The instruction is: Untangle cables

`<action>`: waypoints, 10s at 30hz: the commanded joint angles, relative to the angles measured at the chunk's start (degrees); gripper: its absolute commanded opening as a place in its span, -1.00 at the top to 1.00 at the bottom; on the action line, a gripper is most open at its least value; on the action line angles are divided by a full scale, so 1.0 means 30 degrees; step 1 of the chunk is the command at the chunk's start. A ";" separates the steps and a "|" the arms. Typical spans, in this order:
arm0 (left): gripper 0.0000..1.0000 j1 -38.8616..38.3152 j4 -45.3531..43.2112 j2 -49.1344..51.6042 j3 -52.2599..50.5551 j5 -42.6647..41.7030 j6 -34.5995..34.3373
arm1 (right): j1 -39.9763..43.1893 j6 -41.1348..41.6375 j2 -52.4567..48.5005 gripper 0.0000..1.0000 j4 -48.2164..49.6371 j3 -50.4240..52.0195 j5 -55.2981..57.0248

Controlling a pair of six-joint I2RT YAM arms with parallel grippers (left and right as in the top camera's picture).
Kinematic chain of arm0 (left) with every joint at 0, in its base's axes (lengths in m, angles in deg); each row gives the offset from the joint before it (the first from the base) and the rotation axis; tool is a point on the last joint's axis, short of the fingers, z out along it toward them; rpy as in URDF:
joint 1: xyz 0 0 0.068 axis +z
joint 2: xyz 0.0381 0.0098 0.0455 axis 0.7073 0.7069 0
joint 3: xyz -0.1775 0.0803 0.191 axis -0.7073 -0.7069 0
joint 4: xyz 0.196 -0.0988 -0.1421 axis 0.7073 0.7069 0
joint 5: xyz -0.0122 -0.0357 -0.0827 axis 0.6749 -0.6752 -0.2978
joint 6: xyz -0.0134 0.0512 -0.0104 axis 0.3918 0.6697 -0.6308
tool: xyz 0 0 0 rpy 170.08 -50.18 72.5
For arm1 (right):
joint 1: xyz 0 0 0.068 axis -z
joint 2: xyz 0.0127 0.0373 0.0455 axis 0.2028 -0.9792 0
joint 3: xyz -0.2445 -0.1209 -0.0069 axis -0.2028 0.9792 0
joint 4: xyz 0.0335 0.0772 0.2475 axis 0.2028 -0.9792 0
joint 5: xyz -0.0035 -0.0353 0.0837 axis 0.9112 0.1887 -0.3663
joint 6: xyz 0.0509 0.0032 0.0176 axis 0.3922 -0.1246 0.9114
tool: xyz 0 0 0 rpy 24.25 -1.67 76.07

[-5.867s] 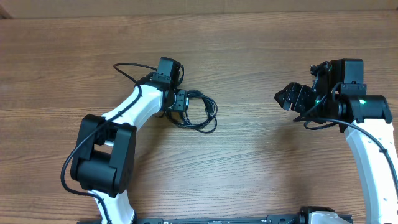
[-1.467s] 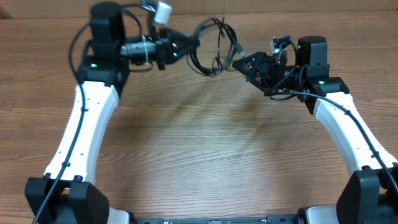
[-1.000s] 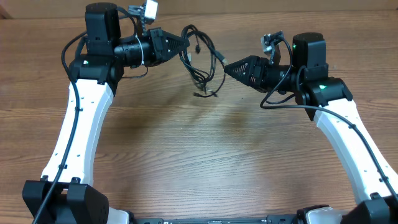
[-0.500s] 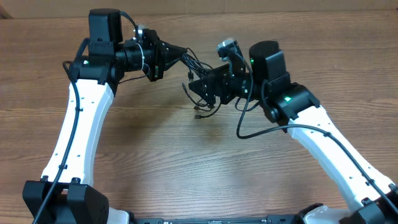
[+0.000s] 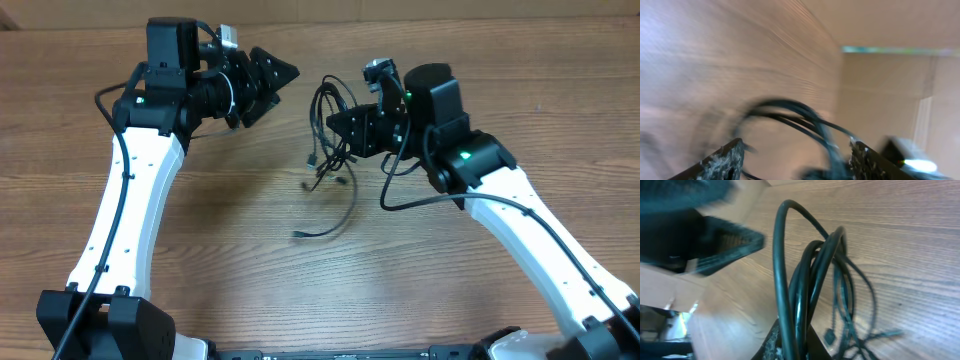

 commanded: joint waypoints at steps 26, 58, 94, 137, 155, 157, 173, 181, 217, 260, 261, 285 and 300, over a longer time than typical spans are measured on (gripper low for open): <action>-0.18 0.0787 0.1428 0.3228 0.0321 -0.5581 1.6087 | 0.0036 0.0641 0.1829 0.92 -0.1202 -0.0517 -0.2761; -0.20 -0.2295 0.1785 0.3548 0.0291 -0.2747 1.7172 | 0.0036 0.0641 0.1829 0.92 -0.1741 -0.0517 -0.2783; 0.91 -0.0124 -0.0831 -0.2135 0.1107 0.1989 0.9202 | 0.5326 0.2747 0.2761 -0.64 -0.7461 -0.0517 -0.0204; 0.91 0.0299 0.2200 -0.2164 0.0991 -0.8626 1.4506 | 0.1202 0.2565 -0.1581 0.92 -0.0066 -0.0517 -0.2579; -0.11 0.0372 0.4036 0.2980 0.0991 -0.2113 1.3865 | 0.3330 0.3235 -0.1129 0.92 0.6215 -0.0517 -1.8389; -0.11 0.0372 0.3752 0.3140 0.0991 -0.2754 1.4557 | 0.3344 0.3628 -0.1137 0.92 0.6149 -0.0517 -1.7515; 0.92 0.1319 0.0131 0.3140 0.0998 -1.5307 1.6509 | 0.3359 0.4546 -0.1137 0.92 -0.3461 -0.0510 0.0087; 0.92 0.0882 -0.0554 0.3126 0.0998 -1.6356 1.4630 | 0.3198 0.2033 -0.1129 -0.28 -0.2900 -0.0525 -0.1625; 0.92 -0.0678 -0.1093 0.3126 0.0998 -0.8357 0.9384 | 0.2149 1.0069 -0.1304 -0.23 -0.2120 -0.2747 0.0044; 0.92 0.1107 0.0350 0.3133 0.0998 -0.1355 1.2998 | 0.5246 0.8502 -0.0007 0.92 0.4269 -0.2754 -1.2211; 0.92 0.1005 0.1064 0.3133 0.0998 -0.0095 1.3668 | 0.5625 0.8808 0.0306 0.92 0.4284 -0.2754 -1.2539; -0.99 0.1035 0.3745 0.3126 0.1326 -0.5668 2.0750 | 0.4889 0.6790 0.1705 0.92 -0.2397 -0.2754 -0.6666; -0.99 0.1005 0.3840 0.3126 0.1829 -0.2004 1.8455 | -0.3453 0.3840 -0.1253 -0.91 -0.8160 -0.2718 0.7286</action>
